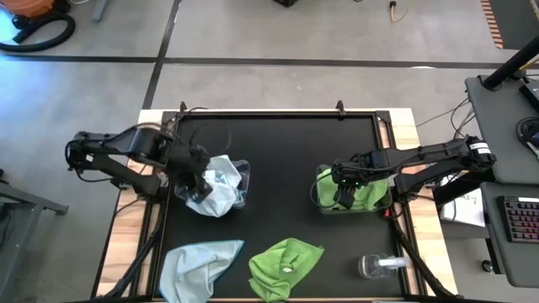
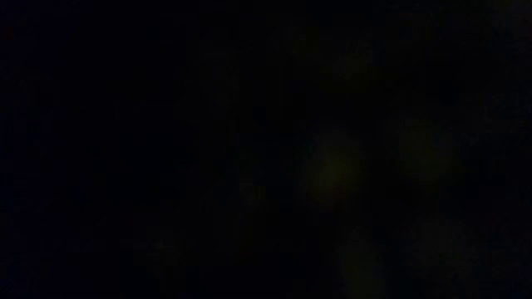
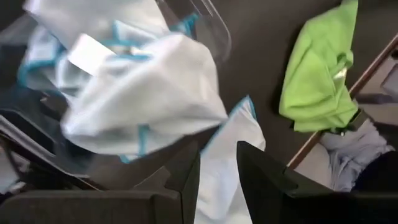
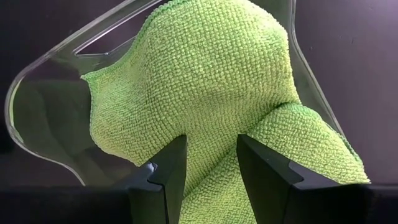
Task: Sort microfiber towel by color & place in baskets
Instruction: Put the blue towel into the left transparent bin
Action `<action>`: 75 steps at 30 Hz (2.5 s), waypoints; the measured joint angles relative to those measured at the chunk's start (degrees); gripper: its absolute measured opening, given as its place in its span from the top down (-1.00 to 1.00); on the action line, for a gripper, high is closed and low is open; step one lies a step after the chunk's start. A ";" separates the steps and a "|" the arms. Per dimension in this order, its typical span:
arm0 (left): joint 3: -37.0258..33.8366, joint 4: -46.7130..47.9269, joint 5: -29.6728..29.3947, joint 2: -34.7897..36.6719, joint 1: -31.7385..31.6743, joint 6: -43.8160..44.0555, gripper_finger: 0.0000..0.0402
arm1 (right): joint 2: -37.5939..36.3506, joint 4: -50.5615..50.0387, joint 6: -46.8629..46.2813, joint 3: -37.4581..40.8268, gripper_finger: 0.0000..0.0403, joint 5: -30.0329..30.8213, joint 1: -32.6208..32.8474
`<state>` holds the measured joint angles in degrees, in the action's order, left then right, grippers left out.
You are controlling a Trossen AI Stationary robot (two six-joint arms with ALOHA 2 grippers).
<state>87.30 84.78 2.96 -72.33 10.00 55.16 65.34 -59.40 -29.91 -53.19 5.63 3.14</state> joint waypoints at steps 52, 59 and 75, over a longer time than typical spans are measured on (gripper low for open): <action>-7.46 -19.10 6.54 -39.39 33.13 18.37 0.55 | 0.00 0.57 5.05 0.09 0.32 0.44 0.00; -11.59 -22.23 6.59 -38.63 34.32 20.65 0.55 | 0.00 1.26 5.03 0.11 0.32 0.44 0.00; -22.35 -33.64 3.43 -34.38 36.24 30.08 0.53 | 0.01 2.67 5.10 0.11 0.32 0.48 0.00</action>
<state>64.95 51.13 6.39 -106.71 46.24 85.24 65.35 -56.73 -24.81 -53.08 6.11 3.14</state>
